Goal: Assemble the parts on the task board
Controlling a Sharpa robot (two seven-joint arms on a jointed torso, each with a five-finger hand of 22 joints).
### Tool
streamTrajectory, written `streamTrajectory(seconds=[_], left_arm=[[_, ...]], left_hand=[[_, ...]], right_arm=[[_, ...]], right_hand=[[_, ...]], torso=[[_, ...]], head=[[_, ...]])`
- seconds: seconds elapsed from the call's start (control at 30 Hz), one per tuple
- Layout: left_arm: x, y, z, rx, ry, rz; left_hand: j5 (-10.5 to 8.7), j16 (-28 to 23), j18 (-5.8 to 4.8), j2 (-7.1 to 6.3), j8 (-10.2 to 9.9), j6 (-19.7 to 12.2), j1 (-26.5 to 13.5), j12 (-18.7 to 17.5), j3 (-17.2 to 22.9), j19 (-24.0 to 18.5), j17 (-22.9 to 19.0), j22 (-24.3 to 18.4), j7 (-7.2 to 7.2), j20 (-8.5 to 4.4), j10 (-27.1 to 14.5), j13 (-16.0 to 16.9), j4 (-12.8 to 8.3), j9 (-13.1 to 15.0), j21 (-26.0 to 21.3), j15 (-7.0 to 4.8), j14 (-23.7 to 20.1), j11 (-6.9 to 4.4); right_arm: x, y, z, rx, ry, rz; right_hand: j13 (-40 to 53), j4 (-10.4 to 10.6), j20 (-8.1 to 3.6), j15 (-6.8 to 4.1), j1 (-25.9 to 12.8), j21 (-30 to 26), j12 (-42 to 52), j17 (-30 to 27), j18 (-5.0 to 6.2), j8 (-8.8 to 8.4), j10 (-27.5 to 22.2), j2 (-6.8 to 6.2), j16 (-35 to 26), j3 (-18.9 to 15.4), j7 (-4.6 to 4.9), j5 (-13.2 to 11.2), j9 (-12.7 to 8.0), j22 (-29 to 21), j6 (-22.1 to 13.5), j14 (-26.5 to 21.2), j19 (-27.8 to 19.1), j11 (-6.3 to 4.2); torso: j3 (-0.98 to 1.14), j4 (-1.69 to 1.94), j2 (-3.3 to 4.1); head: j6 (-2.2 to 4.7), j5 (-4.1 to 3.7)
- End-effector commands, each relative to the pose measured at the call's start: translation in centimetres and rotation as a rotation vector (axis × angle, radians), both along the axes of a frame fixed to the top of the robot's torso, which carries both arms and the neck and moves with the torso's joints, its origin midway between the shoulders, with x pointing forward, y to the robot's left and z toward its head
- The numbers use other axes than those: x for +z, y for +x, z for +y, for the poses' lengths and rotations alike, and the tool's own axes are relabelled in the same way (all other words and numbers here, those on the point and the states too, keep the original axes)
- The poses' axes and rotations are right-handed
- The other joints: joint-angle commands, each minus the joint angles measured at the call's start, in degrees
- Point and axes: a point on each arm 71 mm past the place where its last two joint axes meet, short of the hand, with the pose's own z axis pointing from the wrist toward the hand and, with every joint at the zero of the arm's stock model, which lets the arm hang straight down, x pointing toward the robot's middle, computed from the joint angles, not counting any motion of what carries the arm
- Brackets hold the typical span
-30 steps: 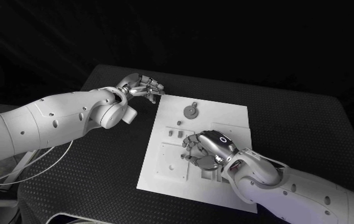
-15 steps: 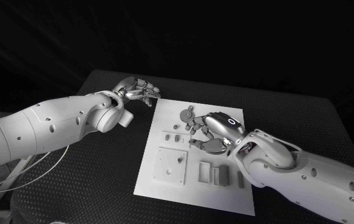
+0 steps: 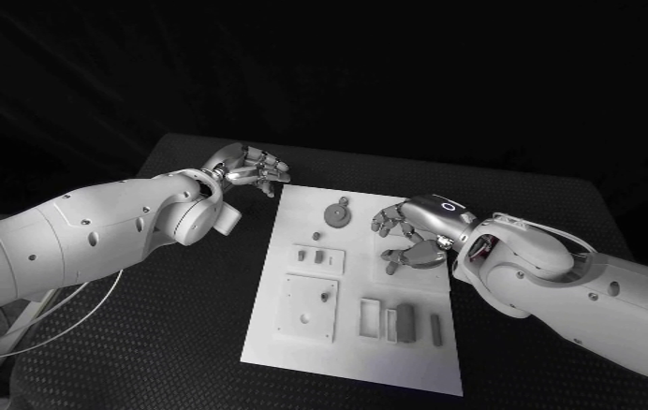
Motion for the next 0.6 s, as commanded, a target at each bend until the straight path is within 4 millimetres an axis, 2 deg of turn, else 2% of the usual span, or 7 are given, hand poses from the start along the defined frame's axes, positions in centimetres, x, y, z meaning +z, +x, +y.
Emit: streamTrajectory(seconds=[0.03,0.3,0.43,0.6], left_arm=[[0.1,-0.1,-0.2,-0.021,-0.018,-0.008],[0.1,0.0,-0.3,-0.023,-0.018,-0.008],[0.1,0.0,-0.5,-0.029,-0.019,-0.007],[0.1,0.0,-0.4,-0.027,-0.018,-0.007]], left_hand=[[0.22,-0.34,2.04,0.34,0.37,-0.23,-0.14,0.38,-0.35,0.32,0.10,-0.08,-0.02,-0.13,-0.24,-0.06,0.02,-0.08,-0.35,0.03,0.13,0.05],[0.22,-0.38,2.04,0.36,0.39,-0.22,-0.11,0.40,-0.37,0.29,0.10,-0.08,-0.03,-0.13,-0.19,-0.07,0.00,-0.08,-0.40,0.02,0.10,0.04],[0.22,-0.39,2.04,0.38,0.39,-0.22,-0.11,0.41,-0.37,0.29,0.11,-0.08,-0.03,-0.13,-0.19,-0.08,0.00,-0.08,-0.41,0.01,0.09,0.04],[0.22,-0.40,2.03,0.39,0.39,-0.24,-0.10,0.40,-0.39,0.28,0.11,-0.08,-0.02,-0.13,-0.20,-0.09,0.01,-0.09,-0.43,0.01,0.08,0.04]], right_arm=[[-0.6,0.1,-0.7,-0.002,-0.062,0.043],[-1.3,0.2,-0.7,0.002,-0.120,0.006],[-1.6,0.3,-0.9,-0.008,-0.142,-0.020],[-2.5,0.1,-1.0,-0.004,-0.165,-0.004]], right_hand=[[-0.11,0.49,-0.19,0.50,0.04,0.01,0.09,-0.08,1.36,-0.12,-1.63,-0.48,0.35,0.08,0.11,0.12,-0.04,0.86,0.04,-0.09,0.17,1.01],[-0.15,0.61,-0.30,0.41,0.42,0.10,0.39,-0.08,1.36,0.09,-1.25,-0.23,0.65,0.31,0.24,0.12,-0.02,0.89,0.19,0.00,0.33,0.91],[-0.18,0.59,-0.34,0.38,0.57,0.13,0.41,-0.10,1.36,0.17,-1.20,-0.08,0.71,0.37,0.19,0.12,0.00,0.90,0.26,0.02,0.37,0.88],[-0.26,0.57,-0.35,0.38,0.64,0.15,0.39,-0.16,1.36,0.48,-1.21,-0.12,0.78,0.34,-0.02,0.12,0.08,0.91,0.66,0.02,0.37,0.88]], torso=[[-0.04,-0.08,0.09],[0.10,-0.29,0.11],[0.07,-0.24,0.07],[-0.01,-0.18,0.01]], head=[[-0.10,0.06],[0.04,-0.09],[0.10,-0.48],[0.11,-0.59]])
